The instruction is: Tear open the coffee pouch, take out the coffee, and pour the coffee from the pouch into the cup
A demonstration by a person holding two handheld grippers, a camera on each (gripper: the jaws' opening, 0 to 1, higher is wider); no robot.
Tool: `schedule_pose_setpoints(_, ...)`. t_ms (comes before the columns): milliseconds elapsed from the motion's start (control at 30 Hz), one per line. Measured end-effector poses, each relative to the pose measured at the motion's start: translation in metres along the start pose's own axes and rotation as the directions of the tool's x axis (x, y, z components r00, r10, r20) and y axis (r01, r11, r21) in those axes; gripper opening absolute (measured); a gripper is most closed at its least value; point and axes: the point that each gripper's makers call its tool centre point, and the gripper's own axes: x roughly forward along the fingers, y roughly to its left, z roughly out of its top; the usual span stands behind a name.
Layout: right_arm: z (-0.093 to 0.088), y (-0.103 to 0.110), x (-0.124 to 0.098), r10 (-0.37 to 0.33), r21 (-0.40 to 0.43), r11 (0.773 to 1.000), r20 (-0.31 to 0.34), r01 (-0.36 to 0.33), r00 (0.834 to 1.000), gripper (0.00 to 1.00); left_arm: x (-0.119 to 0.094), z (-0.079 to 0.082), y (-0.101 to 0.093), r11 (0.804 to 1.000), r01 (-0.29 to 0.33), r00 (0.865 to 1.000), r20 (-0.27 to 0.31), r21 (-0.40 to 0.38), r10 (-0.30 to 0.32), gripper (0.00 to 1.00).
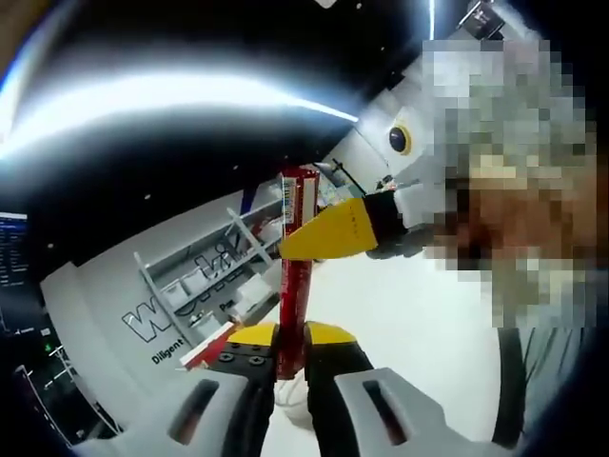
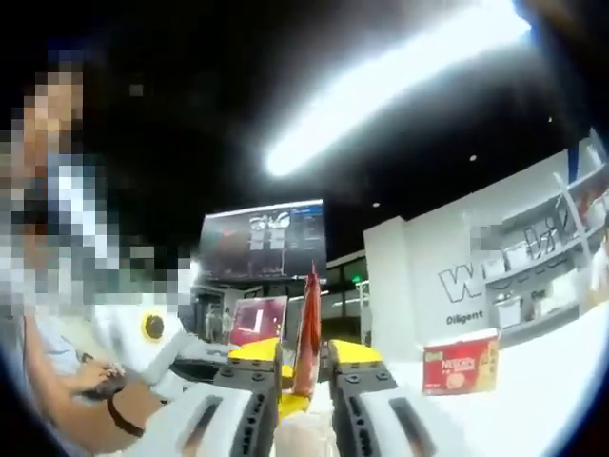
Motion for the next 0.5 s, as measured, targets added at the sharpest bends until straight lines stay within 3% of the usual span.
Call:
schedule_pose_setpoints(100,-0.003,0.0,0.0,-0.003,0.005,1.0,0.003,0.003,1.0,0.1,0.0,0.0,0.0,1.0,-0.002,1.0,-0.002,0.005,0.002,0.13)
schedule_pose_setpoints(233,-0.009,-0.001,0.002,-0.003,0.015,1.0,-0.002,0.003,1.0,0.19,0.0,0.0,-0.001,1.0,-0.001,1.0,-0.004,0.01,0.001,0.13)
schedule_pose_setpoints(333,-0.014,-0.002,0.003,-0.001,0.015,1.0,-0.024,0.001,1.0,0.11,0.0,0.002,-0.001,1.0,-0.003,1.0,0.004,0.01,0.003,0.13)
schedule_pose_setpoints(500,-0.015,-0.003,0.003,0.0,0.032,0.999,-0.021,0.001,1.0,0.07,0.001,0.001,-0.001,1.0,-0.006,1.0,-0.001,0.018,0.006,0.13)
